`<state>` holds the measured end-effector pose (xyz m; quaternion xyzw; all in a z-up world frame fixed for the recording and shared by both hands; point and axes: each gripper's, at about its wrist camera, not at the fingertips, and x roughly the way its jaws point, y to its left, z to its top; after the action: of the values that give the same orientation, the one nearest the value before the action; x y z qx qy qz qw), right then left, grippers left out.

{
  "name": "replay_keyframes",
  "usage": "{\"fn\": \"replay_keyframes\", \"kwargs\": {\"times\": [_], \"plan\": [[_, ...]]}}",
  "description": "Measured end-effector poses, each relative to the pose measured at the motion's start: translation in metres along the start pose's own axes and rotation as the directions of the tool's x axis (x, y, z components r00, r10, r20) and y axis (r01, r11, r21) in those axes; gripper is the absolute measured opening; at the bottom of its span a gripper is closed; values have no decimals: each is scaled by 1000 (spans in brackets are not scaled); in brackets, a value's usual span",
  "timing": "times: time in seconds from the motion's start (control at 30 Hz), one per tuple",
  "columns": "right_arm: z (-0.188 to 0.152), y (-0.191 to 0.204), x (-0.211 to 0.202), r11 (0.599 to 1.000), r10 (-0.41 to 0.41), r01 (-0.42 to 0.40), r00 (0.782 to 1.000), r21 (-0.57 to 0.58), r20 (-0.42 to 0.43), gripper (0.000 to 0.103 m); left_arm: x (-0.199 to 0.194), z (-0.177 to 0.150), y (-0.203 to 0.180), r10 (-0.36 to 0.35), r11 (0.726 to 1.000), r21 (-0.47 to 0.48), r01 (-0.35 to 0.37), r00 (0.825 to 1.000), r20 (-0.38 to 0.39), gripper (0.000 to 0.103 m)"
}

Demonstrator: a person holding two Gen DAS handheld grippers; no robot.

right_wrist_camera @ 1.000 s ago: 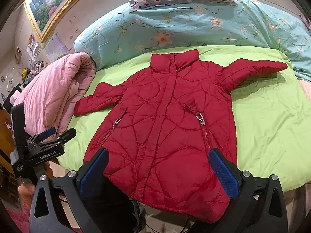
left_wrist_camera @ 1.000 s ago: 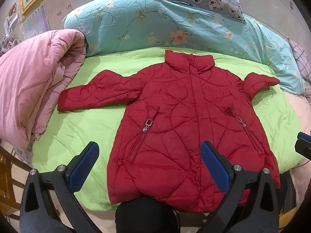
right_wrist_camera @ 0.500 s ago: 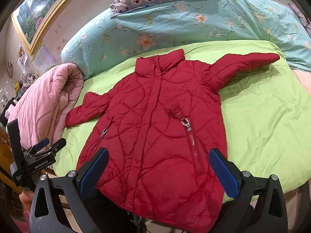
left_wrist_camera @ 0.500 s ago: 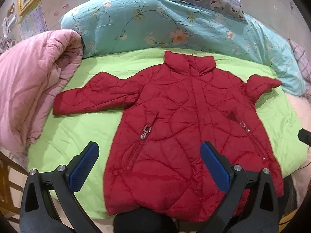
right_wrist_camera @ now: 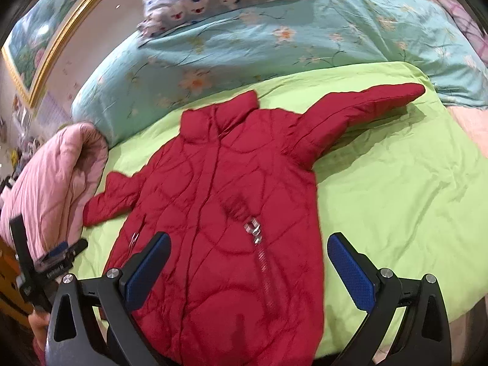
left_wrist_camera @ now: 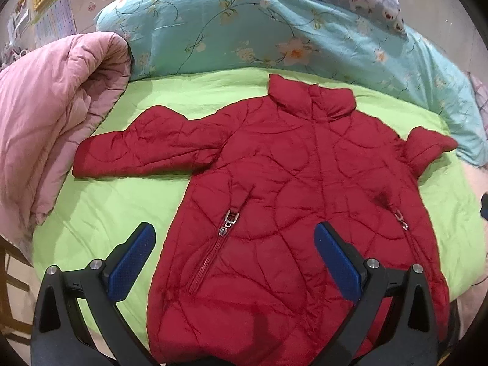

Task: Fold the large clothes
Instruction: 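Grasp the red jacket's sleeve cuff with the right gripper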

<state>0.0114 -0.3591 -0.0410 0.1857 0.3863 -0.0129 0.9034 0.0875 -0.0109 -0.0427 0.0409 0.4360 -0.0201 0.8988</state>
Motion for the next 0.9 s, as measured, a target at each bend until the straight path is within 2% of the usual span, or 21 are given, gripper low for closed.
{"fn": "replay_keyframes", "kwargs": {"times": [0.17,0.37,0.5,0.67,0.83,0.9], "plan": [[31,-37,18,998,-15,14,1000,53,21,103,12,13,-4,21,999,-24,-21,1000,-23,103],[73,-101,47,986,-50,42,998,160,47,101,25,32,-18,47,998,-39,-48,999,-19,103],[94,-137,61,972,-89,66,992,227,94,101,40,48,-27,25,999,-43,-25,1000,-10,103],[111,-183,80,944,-140,93,982,317,130,101,61,65,-39,-30,999,-44,28,998,-46,103],[136,-228,102,905,-181,105,972,412,152,93,69,68,-52,-19,1000,-18,18,999,-39,103],[146,-235,110,903,-192,113,969,414,154,91,74,69,-56,-16,1000,-10,16,999,-47,103]]}}
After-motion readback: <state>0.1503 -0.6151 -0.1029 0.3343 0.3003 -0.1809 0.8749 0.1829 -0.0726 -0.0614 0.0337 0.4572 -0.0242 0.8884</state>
